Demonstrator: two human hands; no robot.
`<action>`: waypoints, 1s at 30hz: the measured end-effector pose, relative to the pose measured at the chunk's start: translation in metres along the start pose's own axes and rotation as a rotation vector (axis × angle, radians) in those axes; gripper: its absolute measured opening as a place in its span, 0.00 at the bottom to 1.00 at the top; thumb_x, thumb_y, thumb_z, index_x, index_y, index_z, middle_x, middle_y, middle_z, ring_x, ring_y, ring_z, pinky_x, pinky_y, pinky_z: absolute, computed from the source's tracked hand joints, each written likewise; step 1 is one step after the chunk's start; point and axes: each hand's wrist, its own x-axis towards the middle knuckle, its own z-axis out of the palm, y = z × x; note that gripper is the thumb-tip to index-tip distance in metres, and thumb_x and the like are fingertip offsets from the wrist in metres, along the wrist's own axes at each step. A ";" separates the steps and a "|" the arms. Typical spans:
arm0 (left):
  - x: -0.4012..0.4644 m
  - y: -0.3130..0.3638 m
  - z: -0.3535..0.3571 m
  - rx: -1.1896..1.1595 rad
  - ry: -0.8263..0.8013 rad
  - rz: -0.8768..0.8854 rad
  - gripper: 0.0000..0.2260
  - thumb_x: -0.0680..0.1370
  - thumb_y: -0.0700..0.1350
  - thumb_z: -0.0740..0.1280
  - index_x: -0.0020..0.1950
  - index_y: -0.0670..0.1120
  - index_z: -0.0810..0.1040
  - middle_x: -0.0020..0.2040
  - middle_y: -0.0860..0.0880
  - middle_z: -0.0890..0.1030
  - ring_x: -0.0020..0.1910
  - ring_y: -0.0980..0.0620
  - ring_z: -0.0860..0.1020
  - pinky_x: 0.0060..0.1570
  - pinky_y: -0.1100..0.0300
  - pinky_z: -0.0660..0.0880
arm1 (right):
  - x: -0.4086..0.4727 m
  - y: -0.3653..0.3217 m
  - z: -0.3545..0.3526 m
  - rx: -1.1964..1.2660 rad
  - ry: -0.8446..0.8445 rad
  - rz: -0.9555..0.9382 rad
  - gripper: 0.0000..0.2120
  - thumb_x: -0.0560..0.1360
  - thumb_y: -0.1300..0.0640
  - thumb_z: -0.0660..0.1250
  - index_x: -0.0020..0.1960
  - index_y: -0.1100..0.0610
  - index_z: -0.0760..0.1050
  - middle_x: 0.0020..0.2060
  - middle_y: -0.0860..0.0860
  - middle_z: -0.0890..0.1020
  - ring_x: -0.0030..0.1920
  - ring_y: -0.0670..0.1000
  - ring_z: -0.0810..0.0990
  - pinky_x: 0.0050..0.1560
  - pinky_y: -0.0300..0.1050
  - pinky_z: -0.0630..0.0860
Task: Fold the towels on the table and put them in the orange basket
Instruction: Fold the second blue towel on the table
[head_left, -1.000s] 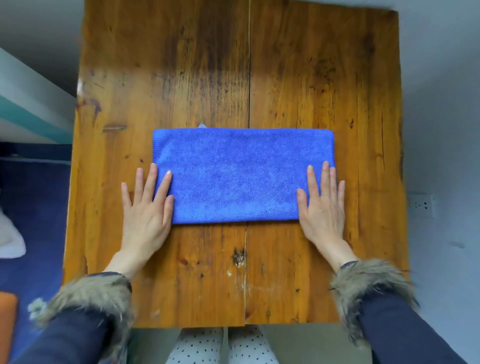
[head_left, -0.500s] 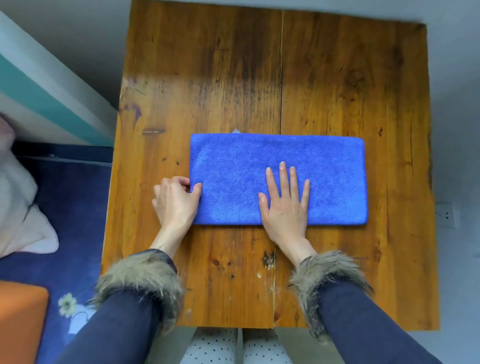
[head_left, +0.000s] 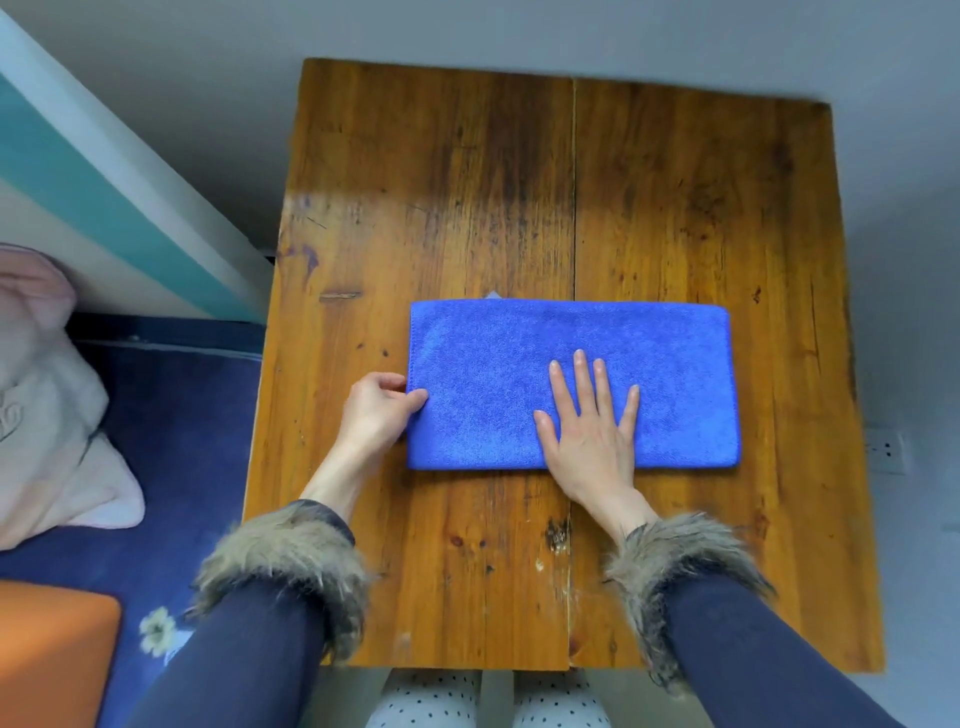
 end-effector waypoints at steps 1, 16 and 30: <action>0.000 0.001 -0.002 -0.079 -0.057 -0.033 0.15 0.74 0.40 0.70 0.59 0.39 0.73 0.43 0.45 0.81 0.45 0.48 0.80 0.39 0.59 0.75 | 0.000 0.000 -0.002 0.005 -0.009 -0.010 0.31 0.74 0.39 0.37 0.75 0.48 0.41 0.76 0.49 0.44 0.75 0.49 0.37 0.70 0.63 0.35; -0.057 0.063 -0.002 -0.039 -0.329 0.182 0.15 0.75 0.35 0.67 0.59 0.49 0.75 0.41 0.50 0.73 0.43 0.55 0.77 0.41 0.58 0.80 | 0.005 0.044 -0.039 0.063 -0.185 -0.192 0.34 0.76 0.36 0.55 0.76 0.43 0.45 0.76 0.47 0.38 0.75 0.51 0.35 0.71 0.64 0.38; -0.106 0.118 0.216 0.206 -0.144 0.422 0.15 0.74 0.35 0.63 0.58 0.46 0.71 0.36 0.52 0.70 0.31 0.53 0.75 0.32 0.66 0.76 | -0.022 0.169 -0.046 1.278 -0.022 0.358 0.11 0.79 0.63 0.59 0.58 0.63 0.76 0.45 0.53 0.81 0.42 0.46 0.80 0.52 0.46 0.78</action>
